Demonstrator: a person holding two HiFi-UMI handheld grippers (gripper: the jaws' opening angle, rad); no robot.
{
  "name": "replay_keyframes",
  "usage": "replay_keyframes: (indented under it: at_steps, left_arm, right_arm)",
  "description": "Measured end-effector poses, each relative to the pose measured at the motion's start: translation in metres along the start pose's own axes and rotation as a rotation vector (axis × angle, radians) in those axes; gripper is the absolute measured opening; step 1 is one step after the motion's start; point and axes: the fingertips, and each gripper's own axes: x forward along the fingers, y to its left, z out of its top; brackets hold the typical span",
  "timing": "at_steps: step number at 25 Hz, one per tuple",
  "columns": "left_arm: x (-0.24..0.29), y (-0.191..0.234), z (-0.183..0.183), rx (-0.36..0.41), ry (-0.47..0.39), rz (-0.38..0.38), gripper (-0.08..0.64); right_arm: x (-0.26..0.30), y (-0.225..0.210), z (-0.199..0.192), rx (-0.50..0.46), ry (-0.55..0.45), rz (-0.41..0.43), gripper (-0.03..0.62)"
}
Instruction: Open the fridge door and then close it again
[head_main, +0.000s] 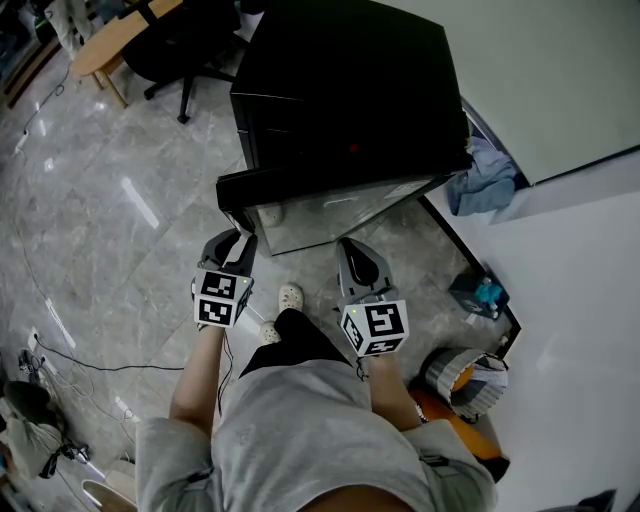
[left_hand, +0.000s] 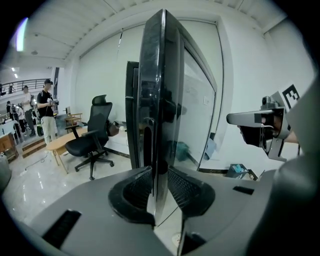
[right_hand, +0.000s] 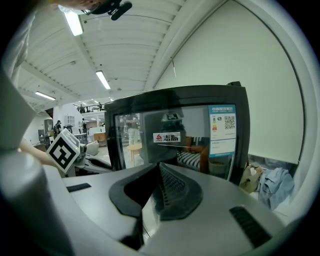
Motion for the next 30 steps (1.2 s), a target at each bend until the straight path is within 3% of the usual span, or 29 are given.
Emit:
replay_keyframes:
  at_steps: [14, 30]
  left_arm:
    - [0.040, 0.034, 0.029, 0.022, 0.020, -0.053, 0.101]
    - [0.078, 0.065, 0.051, 0.058, 0.024, -0.030, 0.104]
  right_arm:
    - [0.031, -0.014, 0.006, -0.004, 0.011, 0.008, 0.025]
    - [0.052, -0.028, 0.013, -0.003, 0.016, 0.002, 0.025]
